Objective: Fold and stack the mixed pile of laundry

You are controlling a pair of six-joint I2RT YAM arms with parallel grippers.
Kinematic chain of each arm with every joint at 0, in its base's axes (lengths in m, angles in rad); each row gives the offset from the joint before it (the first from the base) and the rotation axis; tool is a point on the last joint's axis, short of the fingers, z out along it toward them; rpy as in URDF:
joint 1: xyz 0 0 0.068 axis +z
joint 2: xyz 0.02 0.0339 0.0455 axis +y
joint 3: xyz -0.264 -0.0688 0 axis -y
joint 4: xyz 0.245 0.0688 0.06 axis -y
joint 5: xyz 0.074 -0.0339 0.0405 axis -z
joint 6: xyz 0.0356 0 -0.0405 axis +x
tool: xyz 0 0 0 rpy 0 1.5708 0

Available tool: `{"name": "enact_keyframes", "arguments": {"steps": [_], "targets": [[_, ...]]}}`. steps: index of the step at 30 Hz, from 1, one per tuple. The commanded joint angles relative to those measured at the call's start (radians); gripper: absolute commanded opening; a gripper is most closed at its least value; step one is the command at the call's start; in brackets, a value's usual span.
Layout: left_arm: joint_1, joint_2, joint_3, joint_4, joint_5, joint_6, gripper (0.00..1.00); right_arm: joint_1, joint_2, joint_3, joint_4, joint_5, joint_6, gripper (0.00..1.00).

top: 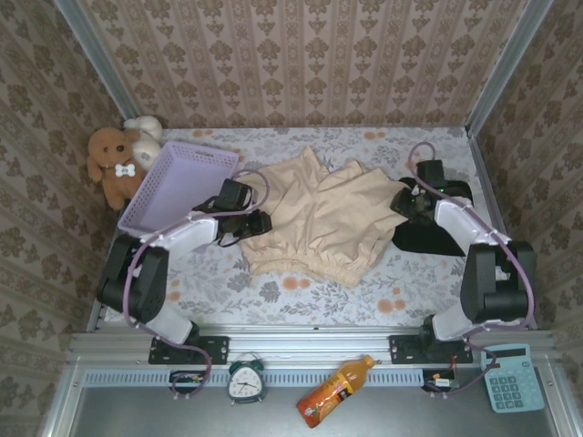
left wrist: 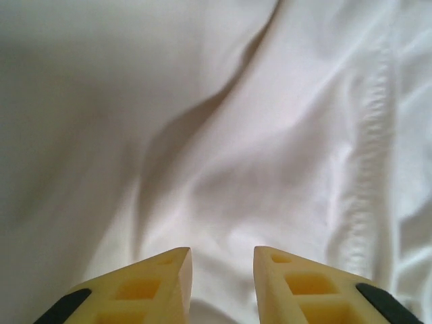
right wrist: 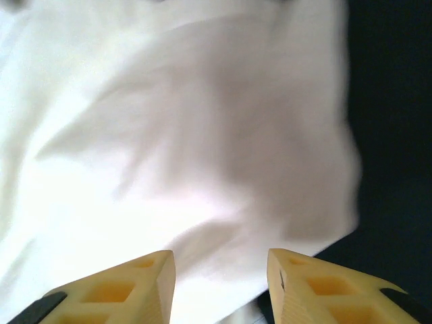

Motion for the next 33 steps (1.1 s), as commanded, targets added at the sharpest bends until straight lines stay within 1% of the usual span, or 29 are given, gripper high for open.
{"name": "enact_keyframes", "arguments": {"steps": [1, 4, 6, 9, 12, 15, 18, 20, 23, 24, 25, 27, 28, 30, 31, 32, 33], "targets": [[-0.008, -0.032, -0.038, -0.08, -0.011, 0.058, 0.22, 0.118, -0.02, -0.036, 0.032, -0.036, 0.057, 0.39], [-0.023, 0.015, -0.083, -0.066, 0.037, 0.052, 0.0, 0.197, 0.078, -0.02, 0.068, -0.014, 0.101, 0.38], [-0.057, 0.033, -0.099, -0.045, 0.045, 0.035, 0.0, 0.225, 0.156, 0.016, 0.078, 0.014, 0.127, 0.41], [-0.114, 0.048, -0.103, -0.048, 0.026, 0.022, 0.0, 0.253, 0.264, 0.086, 0.074, 0.059, 0.163, 0.43], [-0.151, 0.06, -0.113, -0.049, 0.037, -0.002, 0.0, 0.263, 0.38, 0.178, 0.052, 0.057, 0.176, 0.47], [-0.197, 0.099, -0.117, -0.008, 0.133, -0.046, 0.0, 0.276, 0.508, 0.299, 0.031, 0.027, 0.179, 0.47], [-0.268, 0.171, -0.068, 0.06, 0.268, -0.111, 0.0, 0.301, 0.648, 0.468, 0.002, -0.005, 0.158, 0.47], [-0.329, 0.233, 0.015, 0.066, 0.309, -0.131, 0.0, 0.302, 0.75, 0.608, -0.018, -0.083, 0.149, 0.48], [-0.399, 0.324, 0.16, 0.076, 0.348, -0.17, 0.01, 0.308, 0.812, 0.768, -0.054, -0.137, 0.084, 0.52], [-0.414, 0.343, 0.197, 0.101, 0.368, -0.193, 0.02, 0.308, 0.811, 0.793, -0.053, -0.157, 0.058, 0.53], [-0.425, 0.356, 0.231, 0.135, 0.393, -0.228, 0.08, 0.304, 0.802, 0.817, -0.06, -0.177, 0.029, 0.53], [-0.435, 0.357, 0.282, 0.178, 0.404, -0.258, 0.16, 0.294, 0.767, 0.847, -0.102, -0.183, -0.03, 0.54], [-0.433, 0.347, 0.308, 0.166, 0.396, -0.254, 0.24, 0.286, 0.734, 0.845, -0.119, -0.166, -0.058, 0.56], [-0.418, 0.309, 0.341, 0.134, 0.372, -0.227, 0.32, 0.268, 0.656, 0.806, -0.15, -0.135, -0.097, 0.6], [-0.404, 0.284, 0.349, 0.115, 0.366, -0.207, 0.38, 0.257, 0.606, 0.768, -0.149, -0.118, -0.107, 0.6], [-0.386, 0.258, 0.353, 0.095, 0.322, -0.186, 0.41, 0.25, 0.557, 0.725, -0.148, -0.099, -0.109, 0.61], [-0.364, 0.238, 0.349, 0.09, 0.306, -0.169, 0.42, 0.241, 0.516, 0.683, -0.146, -0.083, -0.107, 0.61]]}}
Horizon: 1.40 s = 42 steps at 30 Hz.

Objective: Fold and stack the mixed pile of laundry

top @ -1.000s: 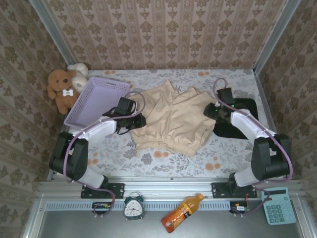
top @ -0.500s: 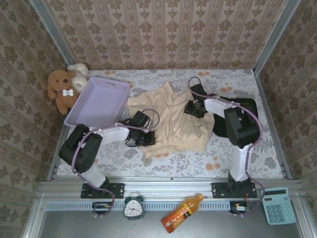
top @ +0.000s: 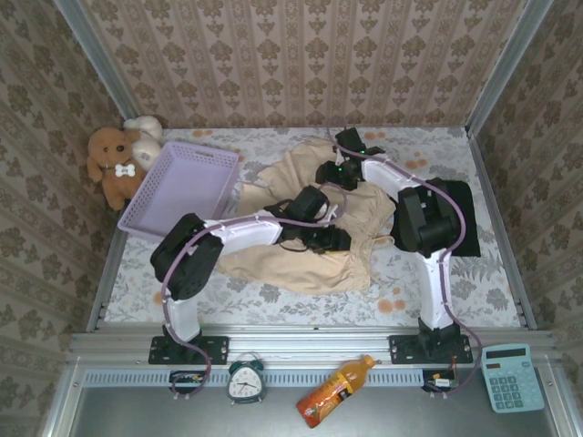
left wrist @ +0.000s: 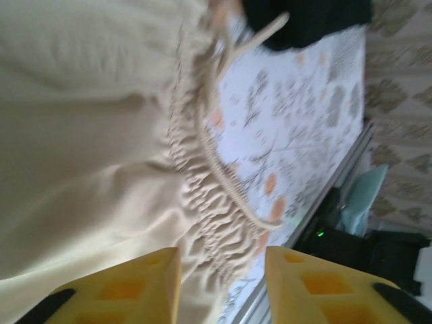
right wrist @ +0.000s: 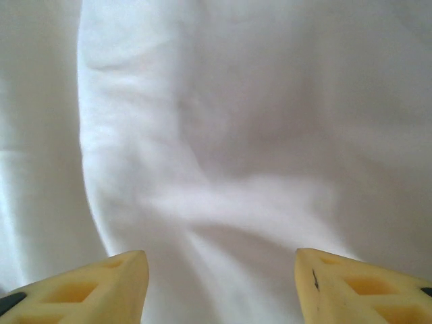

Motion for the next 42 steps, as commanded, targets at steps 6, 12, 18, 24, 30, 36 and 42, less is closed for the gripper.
{"name": "enact_keyframes", "arguments": {"steps": [6, 12, 18, 24, 30, 36, 42], "targets": [[0.24, -0.102, 0.006, 0.014, -0.108, 0.141, 0.38, -0.089, -0.361, -0.368, 0.023, 0.091, 0.036, 0.59], [0.33, 0.061, 0.119, 0.126, -0.172, 0.207, 0.32, -0.122, -0.324, -0.497, 0.096, 0.077, 0.116, 0.54], [0.398, 0.261, 0.229, 0.112, -0.285, 0.153, 0.23, -0.201, -0.241, -0.528, 0.154, 0.055, 0.209, 0.53], [0.495, 0.273, 0.164, 0.042, -0.464, 0.157, 0.21, -0.224, -0.135, -0.374, 0.101, 0.04, 0.195, 0.51], [0.477, 0.166, -0.039, 0.15, -0.365, 0.041, 0.22, -0.237, 0.056, -0.069, 0.007, -0.004, 0.175, 0.52], [0.444, 0.074, -0.006, 0.14, -0.339, 0.027, 0.38, -0.236, -0.017, -0.014, -0.006, 0.0, 0.087, 0.63], [0.455, -0.015, 0.142, -0.074, -0.335, 0.22, 0.96, -0.228, -0.344, -0.327, 0.019, 0.04, 0.052, 0.7]]}}
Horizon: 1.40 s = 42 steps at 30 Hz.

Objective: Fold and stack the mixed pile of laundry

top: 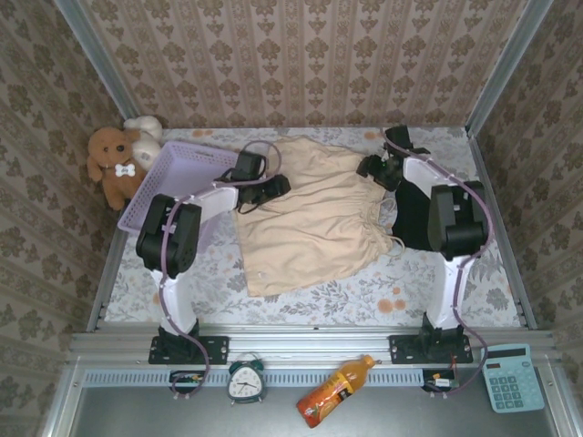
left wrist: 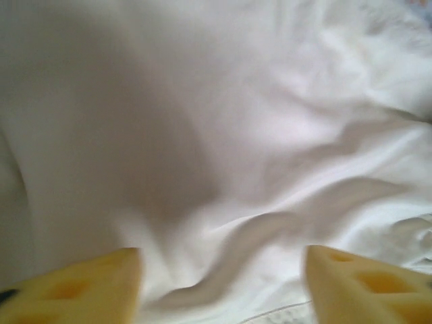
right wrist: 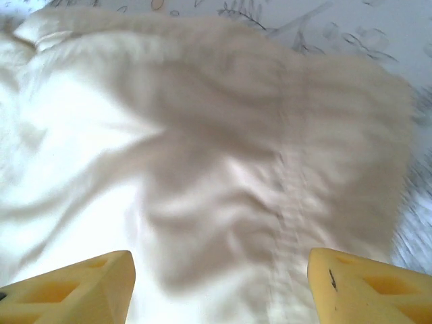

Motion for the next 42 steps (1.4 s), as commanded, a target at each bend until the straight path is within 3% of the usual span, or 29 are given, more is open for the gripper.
{"name": "enact_keyframes", "arguments": {"steps": [1, 10, 12, 18, 25, 31, 38, 42], "targets": [[0.01, -0.112, 0.057, -0.141, -0.002, 0.12, 1.0, -0.001, -0.218, -0.163, -0.035, 0.032, -0.033, 0.69], [-0.019, -0.444, -0.231, -0.255, -0.021, 0.14, 0.99, 0.03, -0.538, -0.591, -0.095, 0.04, -0.006, 0.58], [-0.083, -0.527, -0.302, -0.296, -0.059, 0.141, 0.94, 0.042, -0.576, -0.657, -0.088, 0.036, 0.014, 0.57], [-0.243, -0.726, -0.452, -0.493, -0.235, 0.17, 0.81, 0.054, -0.569, -0.745, -0.003, 0.015, 0.064, 0.57], [-0.344, -0.919, -0.653, -0.674, -0.262, -0.051, 0.7, 0.069, -0.511, -0.773, 0.026, 0.07, 0.082, 0.54], [-0.369, -1.028, -0.818, -0.563, -0.217, -0.307, 0.63, 0.083, -0.503, -0.764, 0.022, 0.083, 0.081, 0.59], [-0.368, -0.911, -0.847, -0.363, -0.202, -0.367, 0.59, 0.091, -0.5, -0.776, 0.047, 0.073, 0.083, 0.35], [-0.372, -0.849, -0.893, -0.253, -0.177, -0.399, 0.52, 0.094, -0.486, -0.774, 0.052, 0.057, 0.069, 0.2]]}}
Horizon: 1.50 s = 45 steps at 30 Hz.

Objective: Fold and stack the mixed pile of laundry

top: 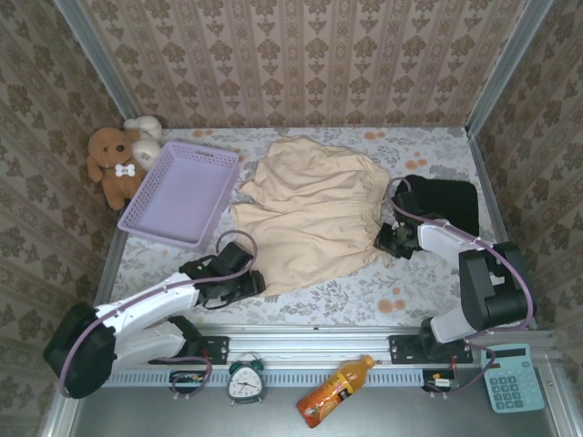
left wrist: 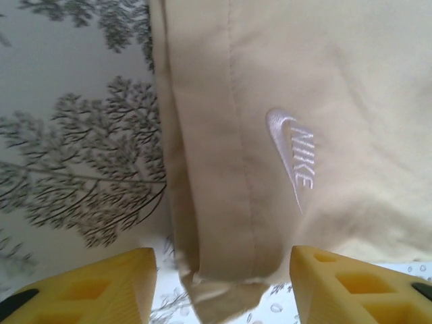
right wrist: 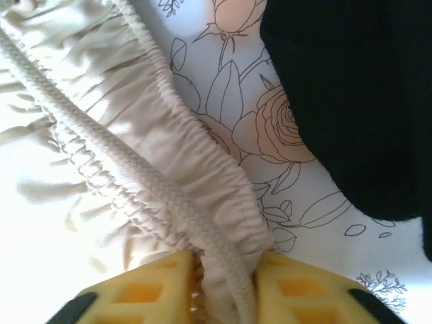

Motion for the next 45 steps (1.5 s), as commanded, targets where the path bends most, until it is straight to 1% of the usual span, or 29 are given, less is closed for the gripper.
{"name": "enact_keyframes", "arguments": {"steps": [1, 3, 6, 9, 10, 12, 15, 20, 23, 27, 30, 32, 35, 38, 40, 42, 43, 44, 45], "targets": [[-0.009, 0.042, -0.044, 0.123, 0.035, -0.066, 0.49, 0.009, 0.02, -0.014, -0.005, -0.007, -0.014, 0.17], [-0.012, 0.064, -0.053, 0.142, 0.047, -0.068, 0.4, 0.01, 0.015, -0.013, -0.012, -0.007, -0.02, 0.14], [-0.012, 0.074, -0.051, 0.142, 0.055, -0.046, 0.25, 0.01, -0.001, -0.013, -0.026, -0.006, -0.029, 0.11], [-0.013, 0.051, -0.025, 0.075, 0.063, 0.0, 0.02, 0.018, -0.029, -0.01, -0.075, -0.001, -0.052, 0.04], [-0.012, 0.033, -0.018, 0.038, 0.066, 0.015, 0.0, 0.026, -0.048, -0.016, -0.104, 0.003, -0.058, 0.01], [-0.014, -0.014, -0.012, -0.026, 0.071, 0.03, 0.0, 0.039, -0.085, -0.035, -0.16, 0.021, -0.056, 0.0], [-0.025, -0.118, -0.013, -0.125, 0.069, 0.023, 0.0, 0.061, -0.187, -0.093, -0.242, 0.025, -0.033, 0.0], [-0.059, -0.308, 0.032, -0.299, 0.011, -0.017, 0.0, 0.094, -0.396, -0.16, -0.368, -0.003, 0.018, 0.0], [-0.05, -0.295, 0.12, -0.312, -0.047, 0.037, 0.0, 0.094, -0.45, -0.116, -0.405, -0.018, 0.011, 0.05], [0.001, -0.154, 0.289, -0.24, -0.083, 0.169, 0.0, 0.086, -0.396, 0.002, -0.378, -0.077, -0.011, 0.05], [0.084, -0.072, 0.398, -0.135, -0.097, 0.274, 0.0, 0.057, -0.341, 0.101, -0.339, -0.119, -0.021, 0.04], [0.164, -0.017, 0.45, -0.044, -0.072, 0.332, 0.0, 0.018, -0.302, 0.174, -0.329, -0.128, -0.028, 0.04], [0.251, 0.104, 0.542, 0.072, -0.005, 0.404, 0.0, -0.054, -0.229, 0.259, -0.283, -0.171, -0.04, 0.04], [0.308, 0.296, 0.717, 0.125, 0.067, 0.478, 0.0, -0.134, -0.115, 0.358, -0.226, -0.224, -0.045, 0.04], [0.333, 0.442, 0.844, 0.168, 0.121, 0.502, 0.0, -0.176, -0.006, 0.443, -0.187, -0.254, -0.038, 0.04], [0.381, 0.612, 1.002, 0.199, 0.155, 0.513, 0.0, -0.211, 0.108, 0.539, -0.135, -0.27, -0.011, 0.04], [0.398, 0.715, 1.111, 0.205, 0.172, 0.518, 0.0, -0.226, 0.173, 0.597, -0.1, -0.284, 0.012, 0.06], [0.415, 0.83, 1.248, 0.176, 0.182, 0.523, 0.0, -0.242, 0.239, 0.654, -0.053, -0.307, 0.035, 0.18], [0.428, 0.953, 1.41, 0.124, 0.199, 0.533, 0.35, -0.258, 0.315, 0.728, -0.039, -0.3, 0.062, 0.35]]}}
